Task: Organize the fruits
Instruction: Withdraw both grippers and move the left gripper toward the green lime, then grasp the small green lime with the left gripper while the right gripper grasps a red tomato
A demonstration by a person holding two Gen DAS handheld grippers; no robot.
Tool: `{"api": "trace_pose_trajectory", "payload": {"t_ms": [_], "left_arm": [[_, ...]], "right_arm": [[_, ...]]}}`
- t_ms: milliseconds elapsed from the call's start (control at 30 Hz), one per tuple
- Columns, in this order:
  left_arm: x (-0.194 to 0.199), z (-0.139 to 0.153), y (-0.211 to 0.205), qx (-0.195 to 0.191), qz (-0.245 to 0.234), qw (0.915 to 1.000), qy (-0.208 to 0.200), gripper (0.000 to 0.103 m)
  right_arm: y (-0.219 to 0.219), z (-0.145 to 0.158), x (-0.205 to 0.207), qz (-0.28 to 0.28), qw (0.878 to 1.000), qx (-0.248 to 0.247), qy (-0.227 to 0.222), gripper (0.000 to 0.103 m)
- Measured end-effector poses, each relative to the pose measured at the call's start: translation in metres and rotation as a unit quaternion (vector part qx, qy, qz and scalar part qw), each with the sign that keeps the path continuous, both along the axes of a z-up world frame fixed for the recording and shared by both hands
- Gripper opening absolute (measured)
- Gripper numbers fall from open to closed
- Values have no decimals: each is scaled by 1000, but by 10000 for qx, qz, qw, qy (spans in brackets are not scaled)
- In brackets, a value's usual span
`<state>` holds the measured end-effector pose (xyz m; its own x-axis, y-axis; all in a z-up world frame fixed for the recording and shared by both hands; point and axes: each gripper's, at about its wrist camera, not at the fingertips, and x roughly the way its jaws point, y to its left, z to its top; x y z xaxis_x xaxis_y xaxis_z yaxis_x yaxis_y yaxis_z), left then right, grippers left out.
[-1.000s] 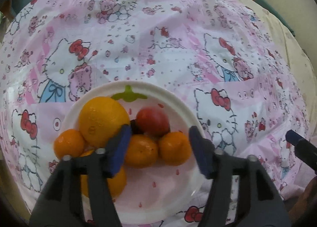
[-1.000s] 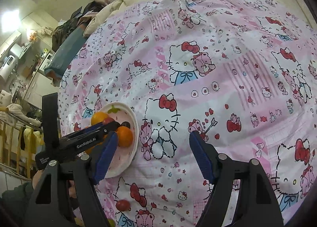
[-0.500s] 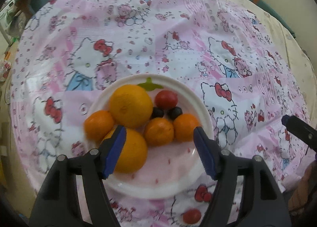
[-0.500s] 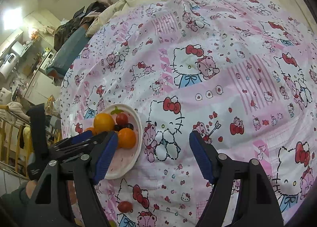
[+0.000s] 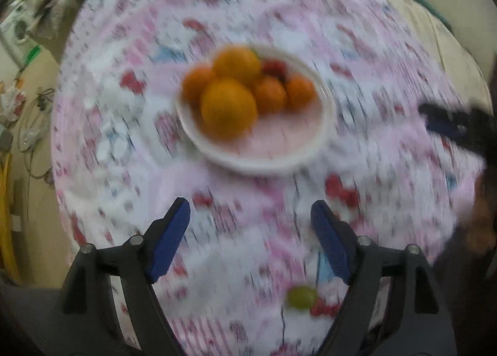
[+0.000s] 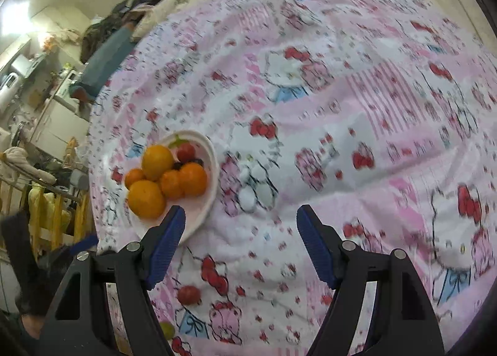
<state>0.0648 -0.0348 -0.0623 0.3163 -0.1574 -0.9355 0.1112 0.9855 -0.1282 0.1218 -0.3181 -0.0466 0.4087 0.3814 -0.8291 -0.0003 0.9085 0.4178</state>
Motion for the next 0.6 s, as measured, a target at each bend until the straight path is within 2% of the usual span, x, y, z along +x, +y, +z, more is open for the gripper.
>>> {"api": "trace_pose_trajectory", "payload": {"t_ms": [133,233,333,433,500,533,600], "left_arm": [[-41,-9,-13,-113,-390,9991,148,78],[-63,-22,-29,-51,-774,9968,209,77],[-71,-39,-41,-2,-931,9948,410,70],[-71,-45,-45,-42,-969,9941,481,70],[-69,-49,-44,-90,-903,9942,576,60],[-69,-51,-43,-88,-889,9940,635,50],[-68,-53,-42,-72,-870,9939,670,45]], "right_arm": [[-7,-5,-8,-174,9997,81,152,77],[-7,-7,-12,-197,9996,60,200,77],[-4,-7,-14,-182,9996,52,196,77],[-3,-7,-14,-187,9997,30,182,77],[-3,-6,-14,-178,9997,31,181,77],[-3,-6,-14,-174,9997,28,177,77],[-3,-6,-14,-177,9997,18,175,77]]}}
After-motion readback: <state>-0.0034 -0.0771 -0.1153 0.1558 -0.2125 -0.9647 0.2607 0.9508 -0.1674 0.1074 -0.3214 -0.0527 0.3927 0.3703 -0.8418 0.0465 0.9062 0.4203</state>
